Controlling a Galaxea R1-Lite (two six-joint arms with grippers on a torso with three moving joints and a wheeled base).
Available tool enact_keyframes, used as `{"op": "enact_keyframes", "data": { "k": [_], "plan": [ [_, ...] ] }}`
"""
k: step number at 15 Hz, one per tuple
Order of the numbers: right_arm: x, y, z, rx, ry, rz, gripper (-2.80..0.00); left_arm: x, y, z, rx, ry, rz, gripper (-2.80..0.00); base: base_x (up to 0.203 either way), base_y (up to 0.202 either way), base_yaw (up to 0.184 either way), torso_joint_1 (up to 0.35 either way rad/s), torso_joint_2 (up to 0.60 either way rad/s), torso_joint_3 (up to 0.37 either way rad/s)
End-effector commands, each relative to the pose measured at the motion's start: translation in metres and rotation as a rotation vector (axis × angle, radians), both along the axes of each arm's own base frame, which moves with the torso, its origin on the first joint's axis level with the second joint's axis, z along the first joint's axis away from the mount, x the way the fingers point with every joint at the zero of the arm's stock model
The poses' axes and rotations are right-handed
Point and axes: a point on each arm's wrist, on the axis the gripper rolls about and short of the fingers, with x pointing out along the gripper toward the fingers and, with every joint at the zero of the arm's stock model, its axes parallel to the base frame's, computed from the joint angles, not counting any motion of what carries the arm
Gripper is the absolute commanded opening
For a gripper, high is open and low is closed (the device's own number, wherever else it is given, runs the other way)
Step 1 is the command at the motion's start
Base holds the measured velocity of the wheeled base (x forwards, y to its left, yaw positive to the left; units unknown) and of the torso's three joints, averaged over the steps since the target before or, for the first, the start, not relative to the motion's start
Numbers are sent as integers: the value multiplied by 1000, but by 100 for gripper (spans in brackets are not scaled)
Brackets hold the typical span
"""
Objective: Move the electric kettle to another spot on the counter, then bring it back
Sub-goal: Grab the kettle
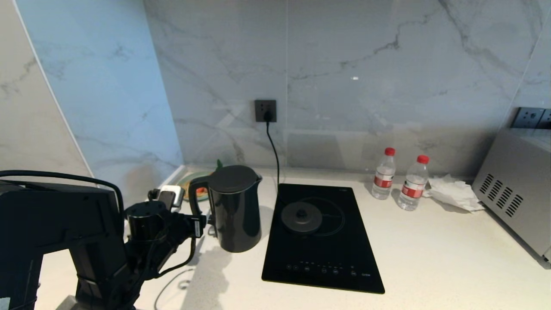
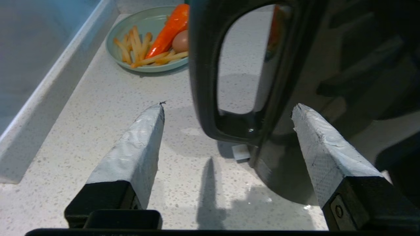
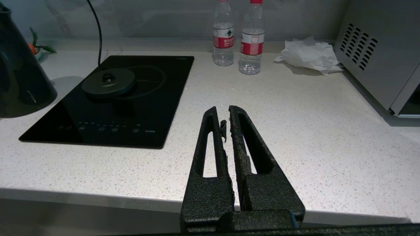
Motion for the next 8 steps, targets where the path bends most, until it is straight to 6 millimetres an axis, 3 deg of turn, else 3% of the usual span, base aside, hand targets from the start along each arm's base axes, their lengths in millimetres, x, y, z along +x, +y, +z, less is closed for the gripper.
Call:
{"op": "enact_keyframes", "data": {
  "k": [1,8],
  "plan": [
    [0,0,0,0,0,0,-280,3,3,-4,8,1,13,0,0,0,0,0,0,0],
    [0,0,0,-1,0,0,-280,14,12,-1,21,-30,40,0,0,0,0,0,0,0]
  ]
}}
